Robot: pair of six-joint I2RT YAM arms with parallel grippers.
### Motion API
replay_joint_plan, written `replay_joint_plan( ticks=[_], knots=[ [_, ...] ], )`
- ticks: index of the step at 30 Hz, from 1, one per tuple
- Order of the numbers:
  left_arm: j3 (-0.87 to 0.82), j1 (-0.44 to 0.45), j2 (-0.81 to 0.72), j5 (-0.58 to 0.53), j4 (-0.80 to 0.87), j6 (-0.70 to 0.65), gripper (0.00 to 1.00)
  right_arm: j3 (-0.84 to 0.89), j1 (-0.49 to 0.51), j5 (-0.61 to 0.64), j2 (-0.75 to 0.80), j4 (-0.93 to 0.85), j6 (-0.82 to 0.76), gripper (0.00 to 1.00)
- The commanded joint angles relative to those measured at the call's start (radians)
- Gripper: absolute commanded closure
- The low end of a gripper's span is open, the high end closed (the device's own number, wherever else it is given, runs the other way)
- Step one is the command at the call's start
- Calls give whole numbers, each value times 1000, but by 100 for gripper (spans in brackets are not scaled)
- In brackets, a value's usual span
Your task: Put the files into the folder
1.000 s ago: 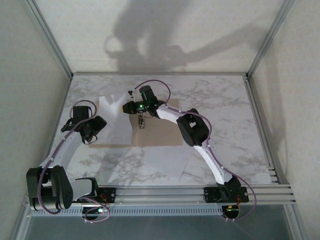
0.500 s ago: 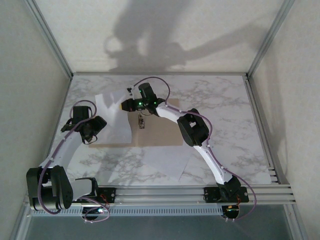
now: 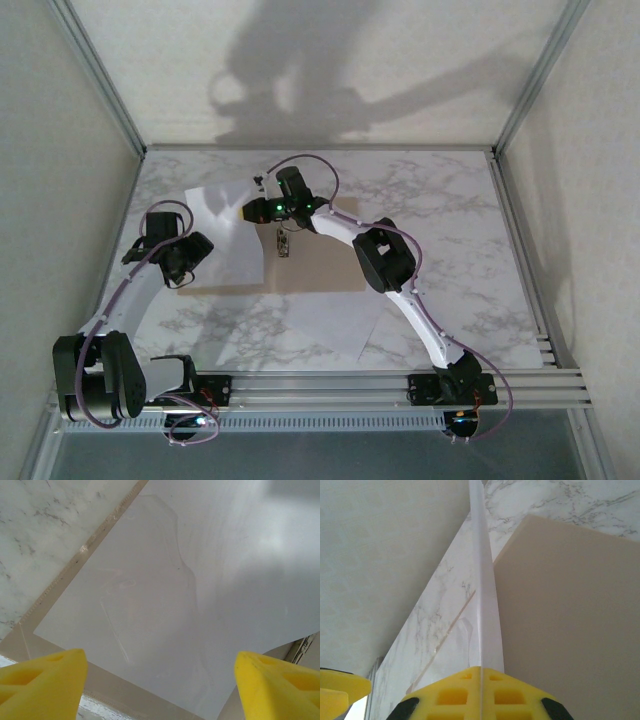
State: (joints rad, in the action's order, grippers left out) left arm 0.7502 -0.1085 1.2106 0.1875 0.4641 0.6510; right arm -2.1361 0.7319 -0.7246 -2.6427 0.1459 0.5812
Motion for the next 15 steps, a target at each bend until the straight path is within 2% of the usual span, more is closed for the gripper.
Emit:
replay_joint_plan(
  ticks=[1,4,7,11,15],
  knots=[
    [-8,-11,-7,8,-5,3,23,30,10,18,7,10,5,99],
    [-8,-11,-9,6,-4,2,23,33,10,13,4,9,15,95],
    [-8,-11,-13,4,-2,2,23,43,10,18,7,4,21,81],
    [-9,-11,-15,4,-1,1,22,52,10,30,16,-14,13,69],
    [-11,-11,-18,6,-2,3,22,46,10,41,16,-41,4,64]
  ],
)
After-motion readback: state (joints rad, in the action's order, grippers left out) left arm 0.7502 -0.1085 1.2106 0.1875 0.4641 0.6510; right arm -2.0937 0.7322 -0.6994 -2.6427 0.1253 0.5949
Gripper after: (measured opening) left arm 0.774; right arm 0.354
